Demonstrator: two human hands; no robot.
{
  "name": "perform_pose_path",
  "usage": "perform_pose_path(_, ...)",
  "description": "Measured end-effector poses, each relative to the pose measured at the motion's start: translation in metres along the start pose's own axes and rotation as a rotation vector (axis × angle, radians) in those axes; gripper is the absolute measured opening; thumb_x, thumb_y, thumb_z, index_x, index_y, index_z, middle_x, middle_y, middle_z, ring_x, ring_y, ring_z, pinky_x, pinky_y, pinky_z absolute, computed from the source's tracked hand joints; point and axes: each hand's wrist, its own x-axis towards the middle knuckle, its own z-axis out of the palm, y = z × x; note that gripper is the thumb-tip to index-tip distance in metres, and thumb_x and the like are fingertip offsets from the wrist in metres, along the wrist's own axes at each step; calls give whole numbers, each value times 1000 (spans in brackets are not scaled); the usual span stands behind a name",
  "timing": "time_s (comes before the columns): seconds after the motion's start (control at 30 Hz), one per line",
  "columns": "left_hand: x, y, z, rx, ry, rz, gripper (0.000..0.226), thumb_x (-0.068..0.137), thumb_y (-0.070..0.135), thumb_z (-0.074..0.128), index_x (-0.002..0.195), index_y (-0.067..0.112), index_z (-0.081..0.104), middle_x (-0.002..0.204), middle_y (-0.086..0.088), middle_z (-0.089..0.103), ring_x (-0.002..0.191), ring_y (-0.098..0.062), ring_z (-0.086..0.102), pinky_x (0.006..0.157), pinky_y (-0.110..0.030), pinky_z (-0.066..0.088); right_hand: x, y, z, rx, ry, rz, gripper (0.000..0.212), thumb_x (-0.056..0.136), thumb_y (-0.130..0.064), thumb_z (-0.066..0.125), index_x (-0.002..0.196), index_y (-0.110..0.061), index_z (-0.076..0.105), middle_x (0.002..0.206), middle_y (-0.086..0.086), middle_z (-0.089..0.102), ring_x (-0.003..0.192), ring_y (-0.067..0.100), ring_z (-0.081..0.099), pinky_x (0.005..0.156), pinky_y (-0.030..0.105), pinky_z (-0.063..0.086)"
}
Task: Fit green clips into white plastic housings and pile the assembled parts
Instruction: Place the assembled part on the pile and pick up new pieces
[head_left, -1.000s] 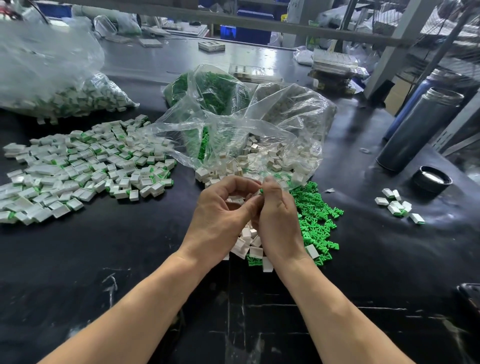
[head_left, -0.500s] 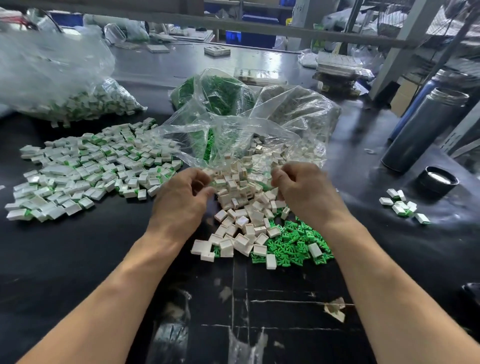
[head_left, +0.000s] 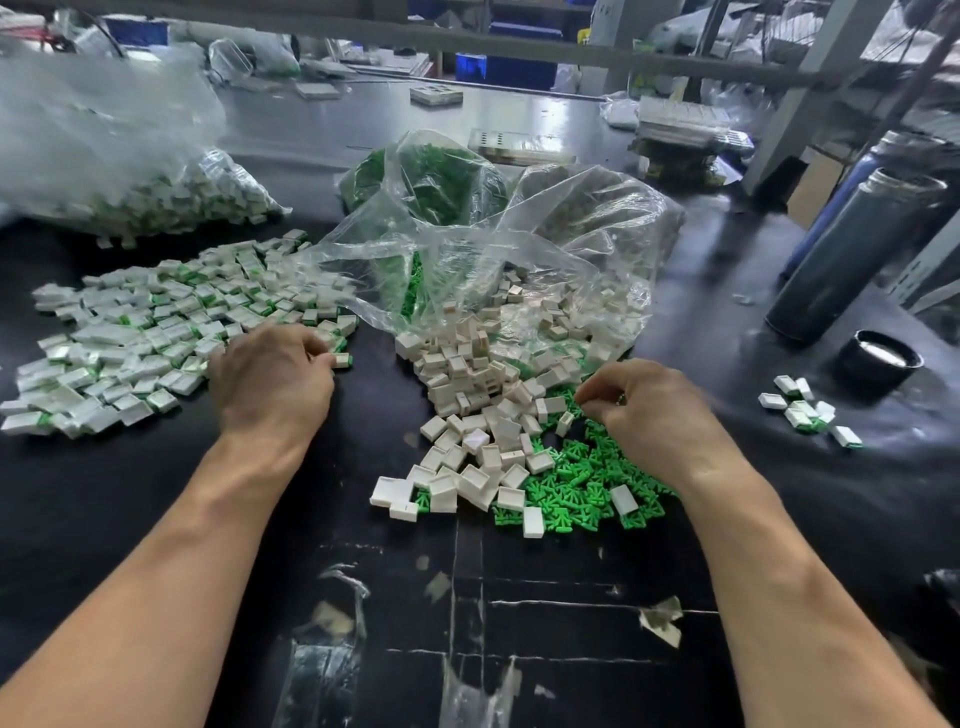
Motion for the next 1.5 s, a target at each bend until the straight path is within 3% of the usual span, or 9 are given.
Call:
perform_pose_path(0.1, -3, 0, -2, -22, 30, 14, 20, 91, 25, 75, 108, 15, 75, 110, -15, 70, 107, -39, 63, 95, -49, 47, -2, 0, 2, -9, -24, -5, 9, 92, -28, 76, 93, -37, 76, 94, -18, 69, 94, 12, 66, 92, 37, 56)
perform_pose_path(0.17, -7, 3, -3, -148, -6, 49, 8, 91, 24, 75, 98, 19, 74, 100, -7, 71, 95, -29, 65, 83, -38, 50, -3, -2, 4, -29, -38, -7, 9, 90, -32, 79, 98, -35, 75, 96, -14, 71, 94, 15, 66, 93, 40, 56)
perform_pose_path(0.27, -19, 14, -4, -312, -246, 115, 11, 91, 25, 76, 83, 30, 70, 79, 17, 67, 72, 3, 61, 63, -13, 41, -4, -7, 7, -42, -41, 9, 15, 88, -34, 81, 101, -33, 74, 98, -10, 70, 96, 20, 66, 93, 43, 56)
perform_pose_path(0.37, -28, 23, -3, -366, -429, 161, 11, 91, 31, 76, 81, 32, 72, 72, 19, 70, 75, 14, 61, 66, -15, 44, -4, -7, 8, -47, -2, 23, 22, 87, -37, 81, 106, -31, 73, 102, -9, 71, 100, 19, 65, 97, 43, 54)
perform_pose_path(0.47, -34, 27, -4, -389, -557, 157, 10, 86, 41, 80, 82, 33, 75, 76, 19, 73, 76, 3, 66, 77, -28, 54, -5, -6, 8, -41, -2, 36, 27, 86, -42, 82, 109, -33, 69, 97, -12, 68, 96, 16, 62, 94, 40, 53)
perform_pose_path(0.57, -37, 31, -3, -358, -621, 162, 14, 80, 45, 84, 82, 33, 75, 80, 16, 73, 80, -2, 68, 76, -27, 54, -4, -6, 10, -64, -2, 36, 23, 85, -42, 82, 102, -32, 70, 95, -11, 67, 96, 18, 63, 91, 39, 53)
perform_pose_path(0.73, -39, 32, 1, -312, -586, 152, 13, 82, 38, 84, 82, 34, 72, 84, 16, 71, 83, -2, 65, 72, -24, 47, -3, -9, 14, -120, 1, 20, 9, 89, -35, 77, 86, -31, 70, 90, -10, 68, 93, 19, 63, 81, 34, 50)
perform_pose_path(1.33, -40, 34, -7, -388, -542, 162, 9, 89, 32, 79, 90, 32, 70, 84, 15, 71, 75, 2, 65, 69, -18, 48, -4, -12, 11, -19, 39, 39, 6, 95, -24, 71, 90, -23, 75, 88, -4, 70, 87, 18, 66, 88, 41, 58)
perform_pose_path(1.5, -43, 40, -13, -696, -542, 164, 11, 90, 24, 78, 97, 28, 71, 89, 8, 75, 77, -12, 73, 67, -23, 61, -3, -11, 12, 291, 206, 21, 9, 96, -21, 73, 89, -25, 77, 77, -11, 71, 65, 4, 66, 63, 19, 55)
